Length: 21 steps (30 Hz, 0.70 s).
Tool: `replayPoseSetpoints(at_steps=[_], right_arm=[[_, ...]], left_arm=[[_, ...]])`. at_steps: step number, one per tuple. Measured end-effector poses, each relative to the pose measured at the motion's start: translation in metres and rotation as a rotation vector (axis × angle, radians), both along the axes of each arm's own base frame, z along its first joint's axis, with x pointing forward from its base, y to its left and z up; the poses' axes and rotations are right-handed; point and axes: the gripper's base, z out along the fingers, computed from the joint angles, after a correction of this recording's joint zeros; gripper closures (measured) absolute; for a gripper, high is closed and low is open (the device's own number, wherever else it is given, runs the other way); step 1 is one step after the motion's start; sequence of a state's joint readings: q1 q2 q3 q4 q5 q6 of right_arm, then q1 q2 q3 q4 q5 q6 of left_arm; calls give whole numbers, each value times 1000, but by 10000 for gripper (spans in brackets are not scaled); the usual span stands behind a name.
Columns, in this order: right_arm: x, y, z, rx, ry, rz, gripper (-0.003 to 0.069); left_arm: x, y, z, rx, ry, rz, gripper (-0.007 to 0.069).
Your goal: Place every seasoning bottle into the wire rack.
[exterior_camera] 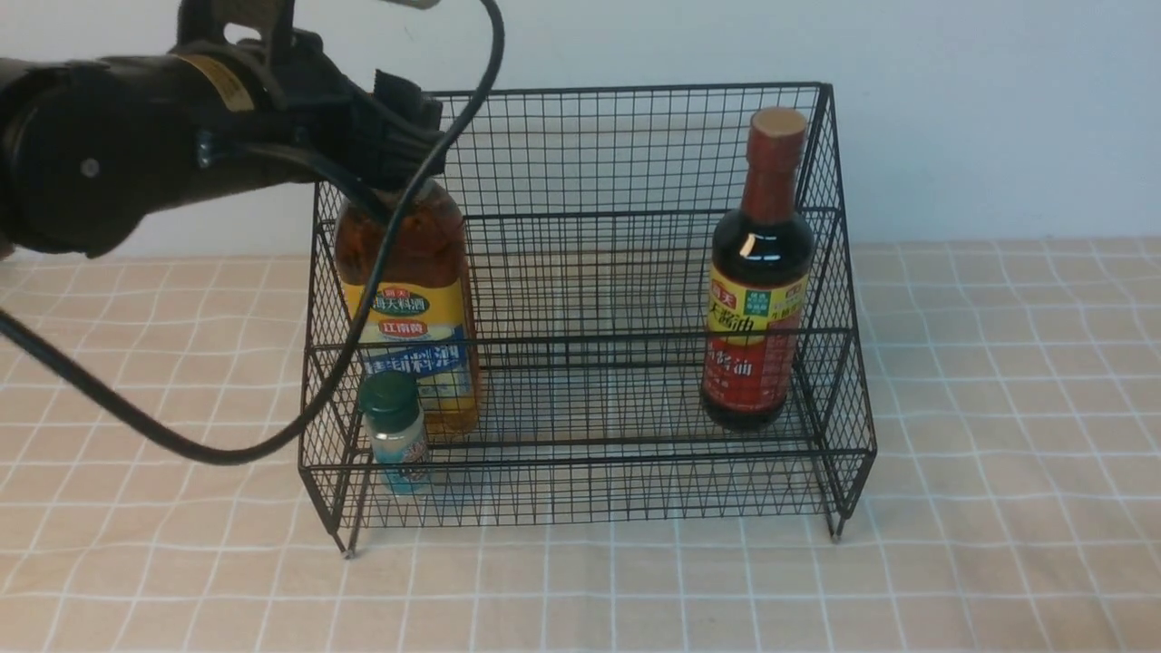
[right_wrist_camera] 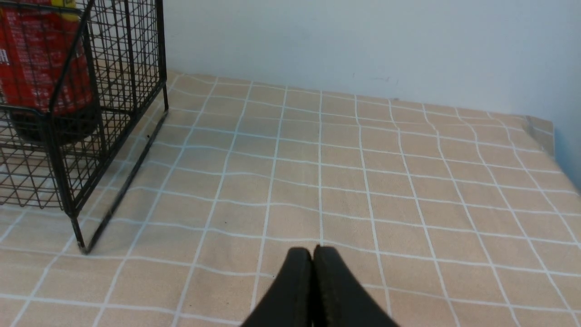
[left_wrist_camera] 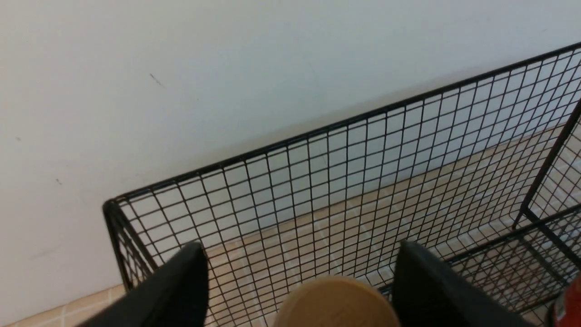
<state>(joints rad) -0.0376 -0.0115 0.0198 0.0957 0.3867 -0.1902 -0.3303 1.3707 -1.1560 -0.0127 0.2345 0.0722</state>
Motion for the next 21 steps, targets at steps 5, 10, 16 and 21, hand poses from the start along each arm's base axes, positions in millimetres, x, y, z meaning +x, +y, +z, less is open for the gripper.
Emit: replayPoseSetpoints(at_steps=[5, 10, 16, 21], right_arm=[[0, 0, 0, 0, 0, 0, 673], [0, 0, 0, 0, 0, 0, 673], [0, 0, 0, 0, 0, 0, 673], [0, 0, 0, 0, 0, 0, 673]], left_arm=[[-28, 9, 25, -7, -21, -1, 99], [-72, 24, 52, -7, -20, -3, 225], [-145, 49, 78, -11, -8, -3, 556], [-203, 69, 92, -37, -65, -3, 629]])
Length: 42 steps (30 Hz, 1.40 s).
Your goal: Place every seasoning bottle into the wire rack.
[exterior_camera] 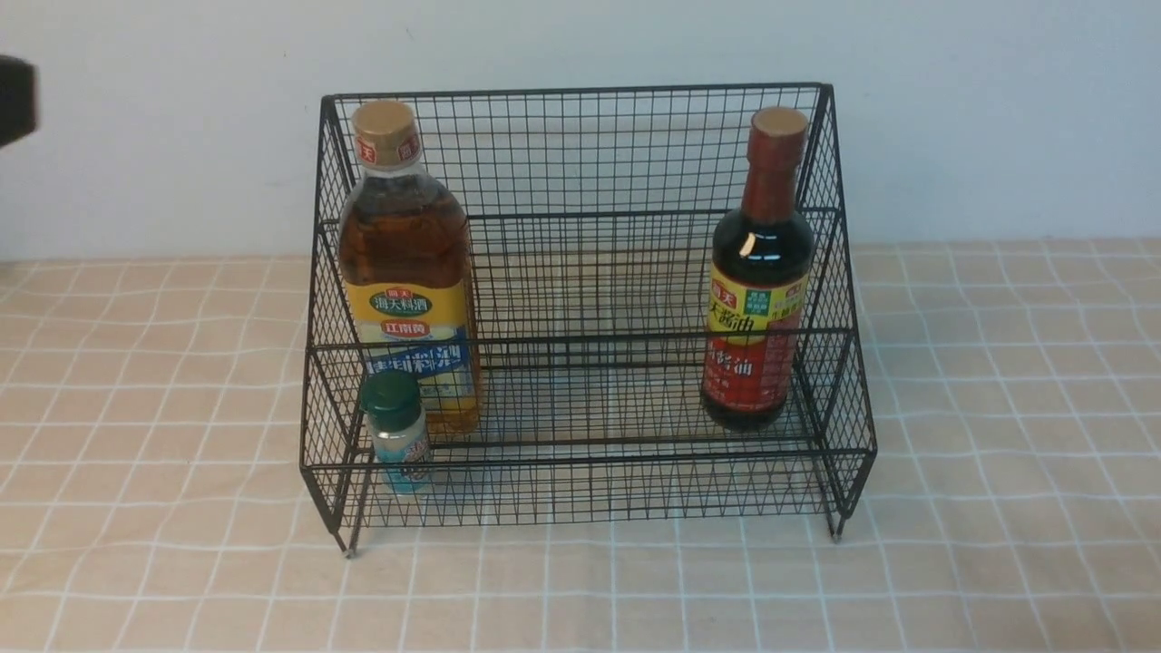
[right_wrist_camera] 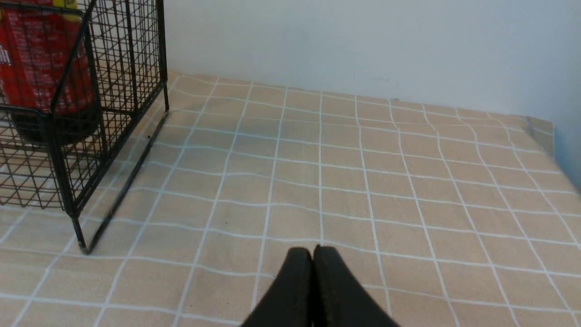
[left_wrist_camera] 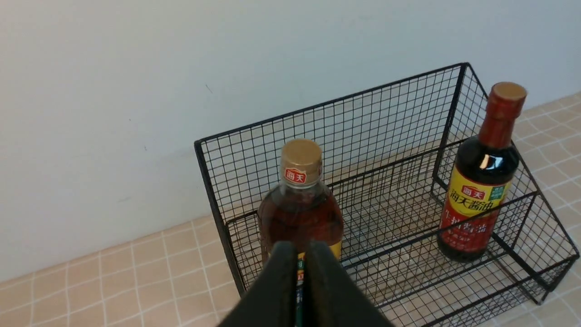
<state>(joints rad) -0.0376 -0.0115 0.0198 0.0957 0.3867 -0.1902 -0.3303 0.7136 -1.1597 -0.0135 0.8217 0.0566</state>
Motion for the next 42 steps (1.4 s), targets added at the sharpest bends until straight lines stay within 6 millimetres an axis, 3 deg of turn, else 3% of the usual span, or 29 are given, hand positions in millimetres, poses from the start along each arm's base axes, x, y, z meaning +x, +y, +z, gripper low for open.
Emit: replayPoseSetpoints(at_steps=[5, 9, 17, 21, 27, 29, 30, 34, 38, 42], right_arm=[[0, 0, 0, 0, 0, 0, 673], [0, 0, 0, 0, 0, 0, 673], [0, 0, 0, 0, 0, 0, 673], [0, 0, 0, 0, 0, 0, 673], [0, 0, 0, -3, 0, 1, 673], [0, 0, 0, -4, 0, 1, 673], [0, 0, 0, -4, 0, 1, 673], [0, 0, 0, -4, 0, 1, 673], [0, 0, 0, -8, 1, 2, 673], [0, 0, 0, -6, 1, 2, 673]], left_arm=[[-32, 11, 6, -20, -57, 0, 631], [-43, 15, 7, -31, -85, 0, 631], [-45, 15, 7, -33, -92, 0, 631], [-45, 16, -7, -36, -107, 10, 631], [-44, 22, -91, -64, -160, 136, 631], [-43, 27, -143, -65, -179, 222, 631], [-43, 27, -147, -63, -172, 227, 631], [-47, 31, -224, -51, -127, 283, 631], [-45, 31, -271, -10, -46, 288, 631], [-45, 32, -285, 8, -11, 288, 631]])
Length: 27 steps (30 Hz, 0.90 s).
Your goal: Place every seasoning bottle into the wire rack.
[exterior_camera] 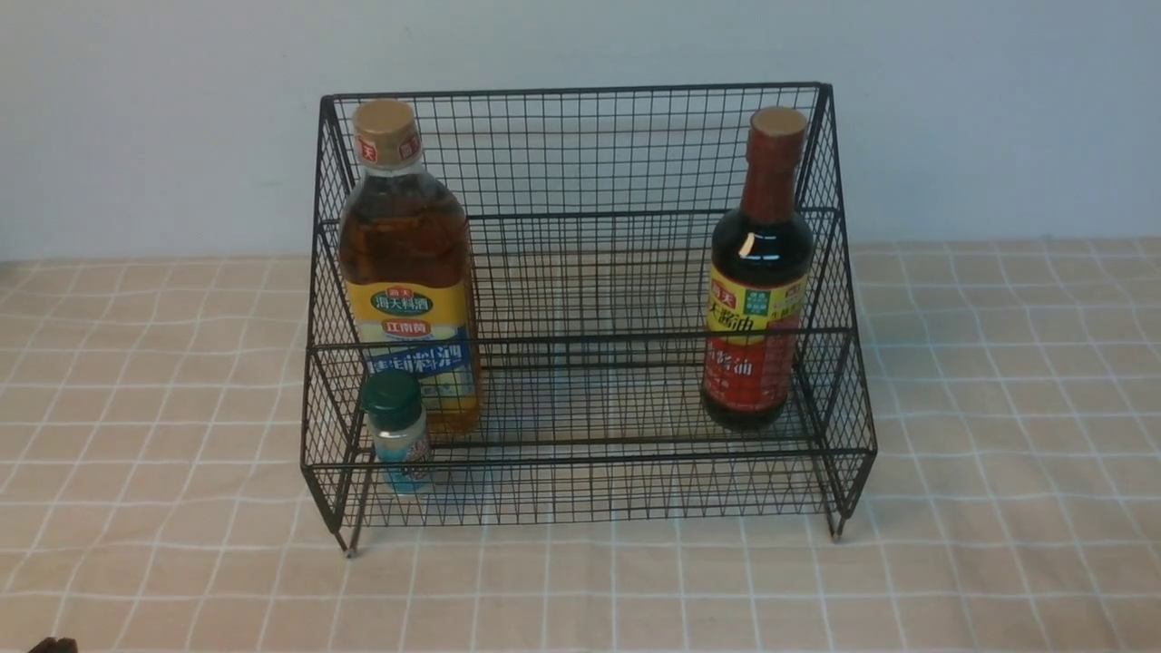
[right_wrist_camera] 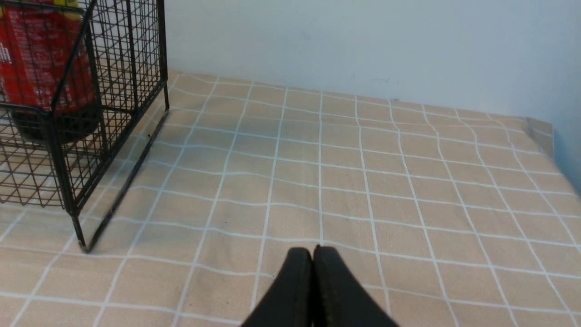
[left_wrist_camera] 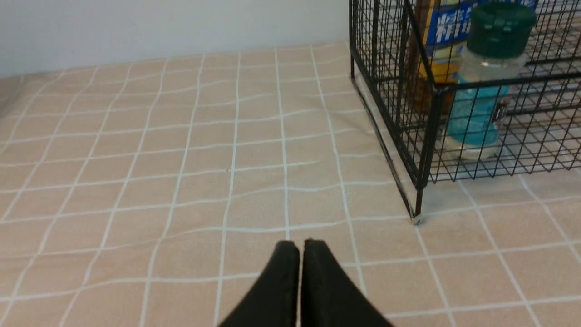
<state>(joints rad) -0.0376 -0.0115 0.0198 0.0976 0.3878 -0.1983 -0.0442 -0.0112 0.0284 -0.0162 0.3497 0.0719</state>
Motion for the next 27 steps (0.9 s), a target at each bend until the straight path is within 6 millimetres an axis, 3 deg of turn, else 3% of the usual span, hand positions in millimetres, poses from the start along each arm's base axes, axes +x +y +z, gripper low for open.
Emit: replayPoseSetpoints(at_steps=[27], right_arm=[[0, 0, 0, 1, 0, 0, 673]], left_arm=[[0, 0, -1, 0, 15, 0, 631]])
